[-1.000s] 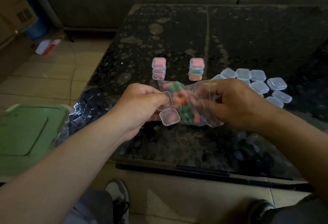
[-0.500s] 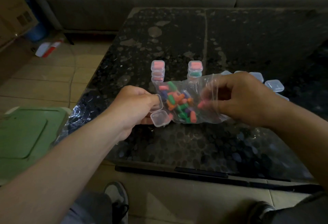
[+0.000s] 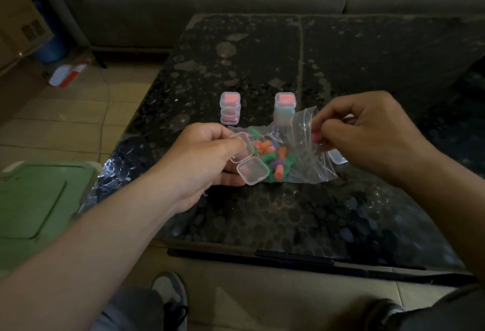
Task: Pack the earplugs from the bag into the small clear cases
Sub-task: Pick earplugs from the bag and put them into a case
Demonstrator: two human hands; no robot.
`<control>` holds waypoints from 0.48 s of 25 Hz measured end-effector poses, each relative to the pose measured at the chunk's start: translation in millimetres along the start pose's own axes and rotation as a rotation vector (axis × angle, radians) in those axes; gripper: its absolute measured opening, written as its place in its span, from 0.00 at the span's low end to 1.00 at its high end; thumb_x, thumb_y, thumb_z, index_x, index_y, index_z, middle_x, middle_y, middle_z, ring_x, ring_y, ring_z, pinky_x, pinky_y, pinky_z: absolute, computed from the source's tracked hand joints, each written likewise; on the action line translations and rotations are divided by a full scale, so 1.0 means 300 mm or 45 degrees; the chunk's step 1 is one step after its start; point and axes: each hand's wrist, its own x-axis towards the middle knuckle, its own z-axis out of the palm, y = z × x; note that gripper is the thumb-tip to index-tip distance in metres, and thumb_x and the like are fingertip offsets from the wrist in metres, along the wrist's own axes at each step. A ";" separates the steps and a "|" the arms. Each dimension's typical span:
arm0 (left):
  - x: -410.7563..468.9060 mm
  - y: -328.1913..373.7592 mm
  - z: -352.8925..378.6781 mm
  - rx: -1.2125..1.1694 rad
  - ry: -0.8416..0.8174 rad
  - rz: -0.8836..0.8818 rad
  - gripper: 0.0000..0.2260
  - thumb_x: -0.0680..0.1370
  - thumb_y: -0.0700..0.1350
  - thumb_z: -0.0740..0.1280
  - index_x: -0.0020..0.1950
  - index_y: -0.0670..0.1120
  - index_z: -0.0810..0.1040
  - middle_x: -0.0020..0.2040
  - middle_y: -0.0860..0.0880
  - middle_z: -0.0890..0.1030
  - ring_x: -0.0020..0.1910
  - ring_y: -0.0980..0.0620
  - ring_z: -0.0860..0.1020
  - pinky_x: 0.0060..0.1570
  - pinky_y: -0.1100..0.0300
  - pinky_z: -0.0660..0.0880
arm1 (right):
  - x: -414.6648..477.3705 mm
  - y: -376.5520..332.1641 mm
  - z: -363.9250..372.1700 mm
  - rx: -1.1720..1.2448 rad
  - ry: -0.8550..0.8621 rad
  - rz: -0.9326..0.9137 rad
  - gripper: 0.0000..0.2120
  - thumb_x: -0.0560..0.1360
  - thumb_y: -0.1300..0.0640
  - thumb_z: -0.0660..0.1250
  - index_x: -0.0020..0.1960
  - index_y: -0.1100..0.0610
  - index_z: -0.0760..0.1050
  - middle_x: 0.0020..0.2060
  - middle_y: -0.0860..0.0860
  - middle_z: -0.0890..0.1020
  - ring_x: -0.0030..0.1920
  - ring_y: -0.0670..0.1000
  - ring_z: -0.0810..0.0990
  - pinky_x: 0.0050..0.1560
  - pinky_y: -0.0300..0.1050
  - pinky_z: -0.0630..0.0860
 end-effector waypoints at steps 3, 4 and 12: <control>-0.009 0.004 0.007 -0.023 -0.032 0.010 0.04 0.80 0.37 0.70 0.46 0.41 0.81 0.38 0.46 0.86 0.37 0.50 0.85 0.36 0.56 0.81 | -0.001 -0.005 0.000 0.047 0.048 0.046 0.08 0.75 0.61 0.70 0.40 0.51 0.83 0.36 0.49 0.85 0.39 0.46 0.86 0.47 0.53 0.84; -0.009 0.004 0.008 -0.026 -0.037 0.017 0.04 0.80 0.37 0.70 0.46 0.40 0.81 0.38 0.46 0.86 0.37 0.50 0.85 0.36 0.55 0.82 | 0.000 -0.002 -0.005 0.038 0.096 0.033 0.06 0.75 0.61 0.71 0.42 0.51 0.83 0.37 0.48 0.85 0.40 0.46 0.85 0.47 0.51 0.84; -0.038 0.017 0.035 -0.135 -0.205 0.072 0.03 0.79 0.36 0.69 0.50 0.37 0.82 0.40 0.46 0.88 0.36 0.53 0.86 0.32 0.59 0.81 | -0.066 -0.046 0.000 -0.019 0.120 -0.420 0.12 0.73 0.60 0.71 0.52 0.45 0.78 0.46 0.41 0.81 0.47 0.41 0.82 0.48 0.36 0.81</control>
